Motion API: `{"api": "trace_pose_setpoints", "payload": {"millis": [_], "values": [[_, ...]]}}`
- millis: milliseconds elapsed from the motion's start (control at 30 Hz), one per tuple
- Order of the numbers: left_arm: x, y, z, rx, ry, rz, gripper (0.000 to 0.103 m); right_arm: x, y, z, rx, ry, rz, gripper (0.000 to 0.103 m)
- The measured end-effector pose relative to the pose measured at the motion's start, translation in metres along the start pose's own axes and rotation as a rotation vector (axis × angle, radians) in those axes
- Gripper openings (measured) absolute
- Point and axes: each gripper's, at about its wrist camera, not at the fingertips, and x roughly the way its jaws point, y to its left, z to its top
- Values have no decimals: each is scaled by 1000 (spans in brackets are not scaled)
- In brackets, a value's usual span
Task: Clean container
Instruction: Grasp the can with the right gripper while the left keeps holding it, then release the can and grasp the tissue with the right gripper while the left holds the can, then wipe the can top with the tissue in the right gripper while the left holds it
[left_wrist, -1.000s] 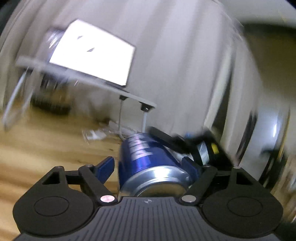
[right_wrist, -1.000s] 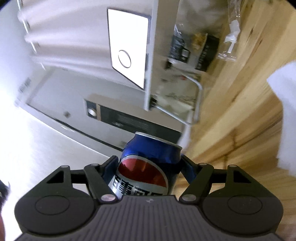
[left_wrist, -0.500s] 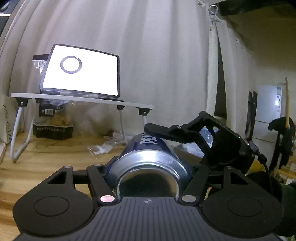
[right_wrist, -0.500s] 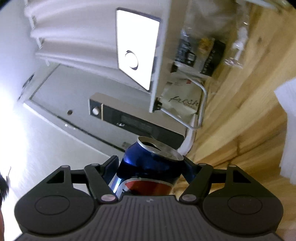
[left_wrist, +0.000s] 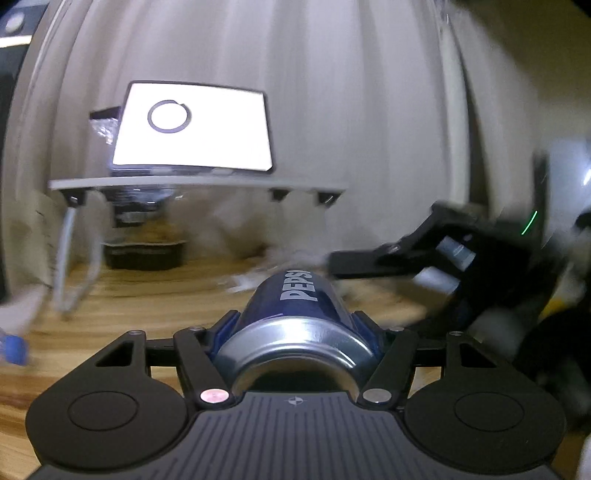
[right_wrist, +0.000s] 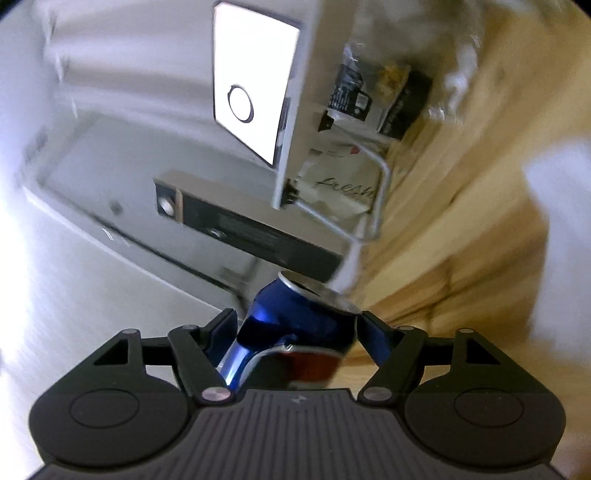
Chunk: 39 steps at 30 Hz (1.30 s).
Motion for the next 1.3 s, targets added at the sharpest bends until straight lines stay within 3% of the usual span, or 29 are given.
{"api": "trace_pose_setpoints", "payload": {"millis": [100, 200, 267, 300, 400, 567, 700, 800, 933, 1000, 1133, 1300], "values": [[8, -1, -8, 27, 52, 24, 67, -11, 25, 12, -346, -17, -337, 75], [9, -2, -14, 22, 66, 34, 67, -1, 31, 11, -633, 73, -696, 72], [9, -5, -15, 33, 60, 39, 67, 9, 25, 4, -738, 173, -806, 70], [11, -5, -15, 34, 64, 39, 67, 11, 21, 0, -746, 203, -808, 70], [16, -5, -14, 30, 78, 36, 67, 19, 14, -11, -781, 262, -808, 56], [20, -4, -14, 21, 95, 33, 67, 17, 12, -7, -756, 262, -760, 12], [19, -8, -14, 45, 91, 34, 67, 5, 6, 7, -648, 217, -692, 11], [20, -9, -14, 53, 91, 30, 67, -5, 32, 14, -592, 149, -539, 11], [21, -15, -14, 86, 95, 19, 67, 5, 92, 8, -656, 127, -339, 11], [19, -19, -14, 106, 84, 22, 67, 21, 111, -1, -743, 151, -330, 11], [16, -21, -15, 114, 75, 12, 67, 56, 112, -17, -874, 218, -399, 11], [15, -22, -15, 118, 66, 9, 67, 67, 122, -29, -821, 272, -272, 12]]}}
